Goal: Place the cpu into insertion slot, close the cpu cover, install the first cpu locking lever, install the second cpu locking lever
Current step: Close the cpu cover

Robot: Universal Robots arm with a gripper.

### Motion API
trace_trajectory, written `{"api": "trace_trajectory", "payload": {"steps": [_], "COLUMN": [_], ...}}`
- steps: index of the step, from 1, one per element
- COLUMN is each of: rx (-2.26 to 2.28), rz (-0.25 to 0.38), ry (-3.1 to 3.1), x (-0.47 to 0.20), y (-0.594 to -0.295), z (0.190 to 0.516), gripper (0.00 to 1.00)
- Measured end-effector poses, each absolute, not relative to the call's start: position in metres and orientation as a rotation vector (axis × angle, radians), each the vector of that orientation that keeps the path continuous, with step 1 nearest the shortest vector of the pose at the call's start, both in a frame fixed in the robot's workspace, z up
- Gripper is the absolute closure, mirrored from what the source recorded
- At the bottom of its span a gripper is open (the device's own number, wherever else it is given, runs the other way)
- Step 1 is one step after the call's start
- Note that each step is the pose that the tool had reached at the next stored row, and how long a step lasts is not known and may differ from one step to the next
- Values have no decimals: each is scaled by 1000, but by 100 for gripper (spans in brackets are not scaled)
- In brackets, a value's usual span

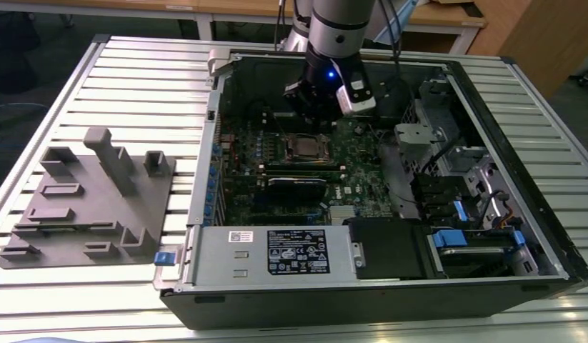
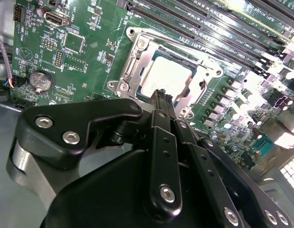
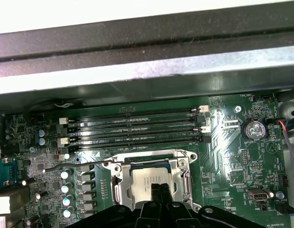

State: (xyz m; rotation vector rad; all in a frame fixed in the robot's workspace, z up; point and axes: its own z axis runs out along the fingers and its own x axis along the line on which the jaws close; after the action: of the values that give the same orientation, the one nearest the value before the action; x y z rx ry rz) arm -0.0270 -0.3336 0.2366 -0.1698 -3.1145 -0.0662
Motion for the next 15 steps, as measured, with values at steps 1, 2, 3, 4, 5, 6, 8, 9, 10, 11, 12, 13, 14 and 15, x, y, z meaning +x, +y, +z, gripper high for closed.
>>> {"api": "trace_trajectory", "payload": {"steps": [1,2,3,4,5,6,8,9,10,11,12,13,14,15], "rx": [-170,-170,-170,-170,-170,-170,-170,-170,-170,-170,-170,-170,-170,-170], "rz": [-66,-66,-66,-66,-66,-66,-66,-66,-66,-66,-66,-66,-66,-66], "ry": [-3115,-3115,-3115,-3115,-3115,-3115,-3115,-3115,-3115,-3115,-3115,-3115,-3115,-3115], "x": [-27,-27,-27,-27,-27,-27,-27,-27,-27,-27,-27,-27,-27,-27], "y": [-334,-334,-334,-334,-334,-334,-334,-334,-334,-334,-334,-334,-334,-334], "z": [237,237,238,238,238,238,239,239,239,239,239,241,241,241], "gripper": [89,89,89,89,89,89,89,89,89,89,89,89,89,89]}}
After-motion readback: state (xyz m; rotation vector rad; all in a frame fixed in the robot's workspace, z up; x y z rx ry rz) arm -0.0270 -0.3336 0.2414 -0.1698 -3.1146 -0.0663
